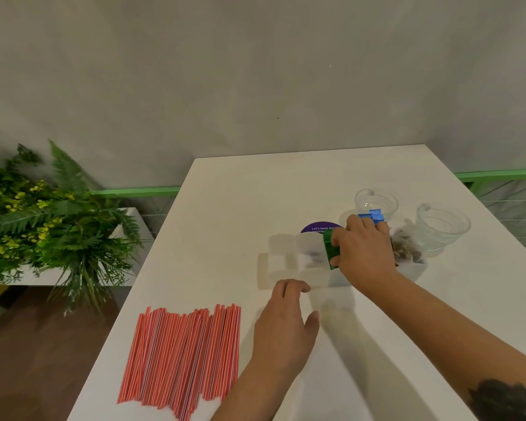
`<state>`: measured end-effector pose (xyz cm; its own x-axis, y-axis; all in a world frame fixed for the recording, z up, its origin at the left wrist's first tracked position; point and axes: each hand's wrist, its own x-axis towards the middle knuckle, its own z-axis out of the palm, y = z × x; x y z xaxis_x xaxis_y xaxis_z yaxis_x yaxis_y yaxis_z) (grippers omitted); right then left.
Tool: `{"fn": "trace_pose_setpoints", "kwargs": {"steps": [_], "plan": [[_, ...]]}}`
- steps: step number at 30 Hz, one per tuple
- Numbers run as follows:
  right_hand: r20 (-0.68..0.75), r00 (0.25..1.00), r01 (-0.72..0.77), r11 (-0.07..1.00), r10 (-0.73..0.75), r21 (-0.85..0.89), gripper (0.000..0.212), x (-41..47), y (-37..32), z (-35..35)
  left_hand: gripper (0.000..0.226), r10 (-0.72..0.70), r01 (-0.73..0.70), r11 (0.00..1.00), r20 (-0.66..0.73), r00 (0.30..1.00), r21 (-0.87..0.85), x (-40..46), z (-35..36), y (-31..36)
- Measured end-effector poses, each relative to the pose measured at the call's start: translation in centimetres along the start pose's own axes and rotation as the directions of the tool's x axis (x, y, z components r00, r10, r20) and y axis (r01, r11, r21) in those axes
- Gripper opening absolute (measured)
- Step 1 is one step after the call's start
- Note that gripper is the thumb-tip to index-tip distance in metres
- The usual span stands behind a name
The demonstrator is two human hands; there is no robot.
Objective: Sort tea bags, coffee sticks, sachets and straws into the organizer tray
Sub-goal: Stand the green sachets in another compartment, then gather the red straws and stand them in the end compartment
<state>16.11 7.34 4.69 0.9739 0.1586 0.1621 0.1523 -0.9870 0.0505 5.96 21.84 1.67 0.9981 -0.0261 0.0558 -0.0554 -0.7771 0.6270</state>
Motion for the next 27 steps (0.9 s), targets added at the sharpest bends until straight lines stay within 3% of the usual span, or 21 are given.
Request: {"fn": "trace_pose_setpoints", "kwargs": {"steps": [9, 20, 27], "plan": [[-0.205, 0.975, -0.023, 0.959, 0.084, 0.282, 0.029, -1.9, -2.6, -1.1, 0.031, -0.03, 0.03, 1.0, -0.059, 0.998, 0.003, -1.1, -2.3, -2.3], [-0.051, 0.998, 0.063, 0.849, -0.043, 0.524, 0.025, -5.5, -8.6, -0.4, 0.028, -0.145, 0.153, 0.988, -0.193, 0.971, 0.029, -3.1, -5.1, -5.8], [0.094, 0.977, 0.094, 0.785, -0.191, 0.612, 0.026, -6.1, -11.2, -0.1, 0.022, -0.288, 0.315, 0.949, -0.343, 0.894, 0.023, -5.0, -7.2, -7.6]]}}
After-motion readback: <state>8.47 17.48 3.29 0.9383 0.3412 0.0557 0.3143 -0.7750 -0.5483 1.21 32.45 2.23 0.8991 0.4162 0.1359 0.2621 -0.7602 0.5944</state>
